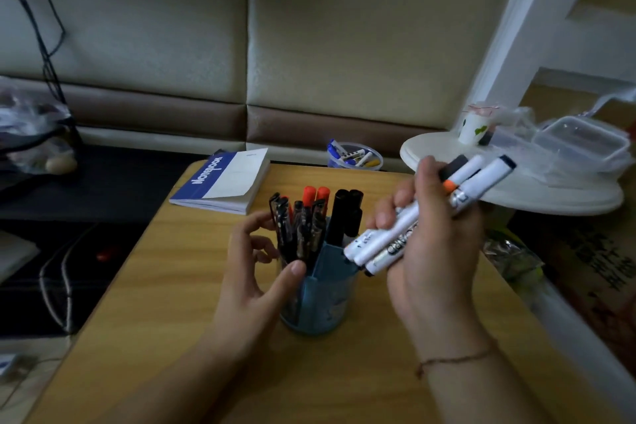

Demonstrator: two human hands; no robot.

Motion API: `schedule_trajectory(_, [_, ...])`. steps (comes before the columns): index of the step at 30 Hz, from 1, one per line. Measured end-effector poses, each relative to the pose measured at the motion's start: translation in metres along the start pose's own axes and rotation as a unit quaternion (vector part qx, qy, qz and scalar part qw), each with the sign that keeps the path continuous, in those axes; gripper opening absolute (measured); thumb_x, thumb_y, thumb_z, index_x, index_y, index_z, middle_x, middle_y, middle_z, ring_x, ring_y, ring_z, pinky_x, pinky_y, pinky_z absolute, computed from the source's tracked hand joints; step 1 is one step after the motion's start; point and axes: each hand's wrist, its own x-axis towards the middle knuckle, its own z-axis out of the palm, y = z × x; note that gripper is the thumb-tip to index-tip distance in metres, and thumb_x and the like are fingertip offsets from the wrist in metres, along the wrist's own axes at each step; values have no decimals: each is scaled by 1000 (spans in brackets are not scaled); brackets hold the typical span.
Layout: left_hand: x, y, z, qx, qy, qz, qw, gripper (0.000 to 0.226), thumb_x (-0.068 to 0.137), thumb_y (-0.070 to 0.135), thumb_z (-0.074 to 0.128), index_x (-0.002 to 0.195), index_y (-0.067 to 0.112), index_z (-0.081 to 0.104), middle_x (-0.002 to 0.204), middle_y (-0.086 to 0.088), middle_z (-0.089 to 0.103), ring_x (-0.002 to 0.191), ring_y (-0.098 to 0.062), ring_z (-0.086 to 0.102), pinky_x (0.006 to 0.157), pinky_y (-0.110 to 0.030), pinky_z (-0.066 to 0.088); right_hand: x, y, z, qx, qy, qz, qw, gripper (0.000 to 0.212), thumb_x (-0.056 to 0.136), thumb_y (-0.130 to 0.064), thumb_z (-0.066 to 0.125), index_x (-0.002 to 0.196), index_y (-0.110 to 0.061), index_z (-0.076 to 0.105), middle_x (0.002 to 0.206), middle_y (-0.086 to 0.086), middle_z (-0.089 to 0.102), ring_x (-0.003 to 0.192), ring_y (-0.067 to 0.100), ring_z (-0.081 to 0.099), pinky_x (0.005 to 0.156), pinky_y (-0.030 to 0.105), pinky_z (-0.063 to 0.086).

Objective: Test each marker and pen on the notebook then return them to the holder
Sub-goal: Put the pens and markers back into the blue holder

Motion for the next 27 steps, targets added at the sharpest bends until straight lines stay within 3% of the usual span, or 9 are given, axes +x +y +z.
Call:
schedule_trajectory(5, [-1, 2, -1, 8, -4, 7, 1000, 76, 71, 62, 63, 137, 37, 34, 123, 3, 54, 108, -19, 55, 91, -47, 50, -9, 33, 7, -107, 22, -77, 991, 15, 91, -21, 64, 84, -16, 51, 56, -3, 54, 50, 21, 52, 56, 37, 47])
schedule_trajectory(9, [-1, -1, -1, 20, -15, 6, 1000, 77, 72, 62, 63, 138, 39, 31, 123, 1, 53, 107, -20, 54, 88, -43, 53, -13, 39, 4, -188, 18, -102, 977, 25, 85, -30, 70, 88, -11, 54, 67, 13, 60, 56, 23, 60, 55, 28, 51])
schedule_trajectory(11, [-1, -3, -1, 27, -15, 14, 999, 77, 73, 62, 62, 139, 37, 31, 122, 0, 53, 106, -20, 54, 85, -38, 53, -15, 37, 6, -226, -6, -111, 968, 28, 82, -30, 72, 90, -9, 55, 72, 11, 61, 60, 17, 62, 57, 22, 50])
schedule_trajectory(15, [0, -2, -2, 18, -14, 15, 1000, 74, 72, 63, 60, 136, 41, 31, 122, 1, 52, 106, -16, 54, 84, -30, 52, -12, 27, 8, -229, -66, -152, 959, 28, 81, -20, 73, 101, -12, 54, 86, 0, 64, 78, 15, 66, 71, 20, 53])
schedule_trajectory(19, [1, -3, -2, -5, -16, 17, 1000, 68, 75, 64, 55, 136, 42, 32, 125, 1, 53, 110, -16, 53, 90, -37, 51, -9, 18, -15, -224, -80, -208, 949, 24, 86, -21, 66, 106, -15, 53, 102, 11, 60, 97, 16, 62, 87, 24, 50])
schedule_trajectory(21, [1, -3, -3, -17, -18, 24, 999, 63, 80, 62, 49, 137, 41, 33, 127, 0, 52, 110, -17, 53, 91, -37, 50, -20, 26, -38, -262, -85, -162, 947, 45, 86, -45, 65, 118, -18, 49, 114, 13, 56, 108, 20, 58, 91, 30, 49])
schedule_trajectory(24, [2, -3, -2, -12, -17, 39, 999, 62, 84, 59, 44, 139, 32, 34, 123, -1, 53, 107, -17, 54, 86, -26, 50, -37, 43, -61, -367, -184, 9, 912, 94, 62, -77, 67, 139, -47, 21, 138, -11, 43, 125, 10, 49, 97, 26, 46])
schedule_trajectory(27, [5, -2, -2, -18, -12, 36, 999, 60, 87, 57, 40, 137, 25, 38, 117, -1, 58, 103, -15, 58, 82, -18, 49, -40, 55, -64, -420, -233, 125, 868, 126, 50, -68, 81, 139, -59, -8, 136, -33, 36, 123, -7, 47, 89, 9, 44])
